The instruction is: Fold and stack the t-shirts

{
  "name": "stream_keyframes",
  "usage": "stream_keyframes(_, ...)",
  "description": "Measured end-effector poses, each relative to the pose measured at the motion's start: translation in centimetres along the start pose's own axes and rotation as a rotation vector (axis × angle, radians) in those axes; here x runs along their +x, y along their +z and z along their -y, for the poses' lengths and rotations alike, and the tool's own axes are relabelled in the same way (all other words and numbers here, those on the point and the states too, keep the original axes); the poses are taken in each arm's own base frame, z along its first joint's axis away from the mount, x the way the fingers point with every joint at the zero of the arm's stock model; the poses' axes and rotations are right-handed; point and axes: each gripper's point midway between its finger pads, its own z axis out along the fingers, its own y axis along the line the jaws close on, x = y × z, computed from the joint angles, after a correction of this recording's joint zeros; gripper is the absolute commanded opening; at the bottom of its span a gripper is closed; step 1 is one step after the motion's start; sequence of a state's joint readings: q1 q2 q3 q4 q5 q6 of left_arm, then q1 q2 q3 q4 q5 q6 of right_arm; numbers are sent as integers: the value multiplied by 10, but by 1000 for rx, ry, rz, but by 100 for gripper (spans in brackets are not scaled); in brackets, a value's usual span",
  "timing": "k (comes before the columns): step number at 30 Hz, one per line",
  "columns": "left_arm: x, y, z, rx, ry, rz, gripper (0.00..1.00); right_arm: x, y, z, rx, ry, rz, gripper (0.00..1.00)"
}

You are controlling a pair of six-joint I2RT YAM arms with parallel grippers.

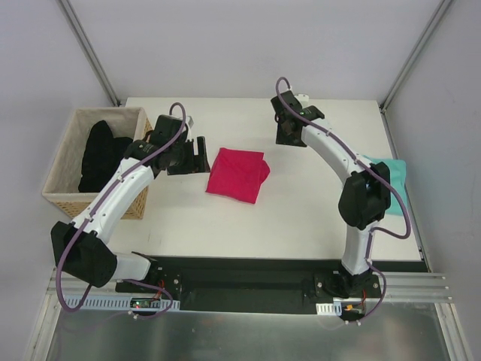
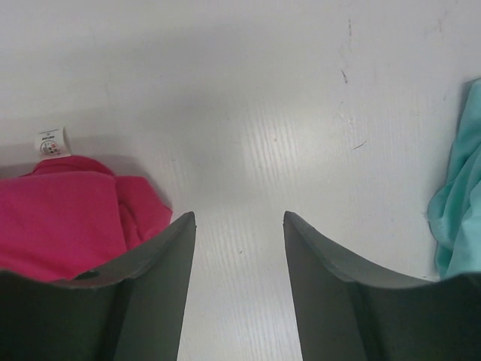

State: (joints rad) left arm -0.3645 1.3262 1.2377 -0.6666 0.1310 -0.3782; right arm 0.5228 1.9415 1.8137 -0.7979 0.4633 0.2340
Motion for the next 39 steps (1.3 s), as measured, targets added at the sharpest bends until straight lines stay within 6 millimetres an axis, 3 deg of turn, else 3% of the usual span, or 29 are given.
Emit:
stream_keyframes(7,-11,4,9,25,1,-5,73,-9,12,30,47,49,-20,53)
stream_keyframes(18,-26,27,33,102,10,-64,69,-19,42,105,150,228,-73,53)
stream_keyframes(25,-8,56,63,141,70,-152,68,4,54,139,226,254,-138,53)
stream_keyframes(32,4,67,76,157,96,-187,68,1,62,184,289,334,-148,52)
stream_keyframes(39,1,68,75,154,99,-176,70,0,63,191,290,362,-151,51)
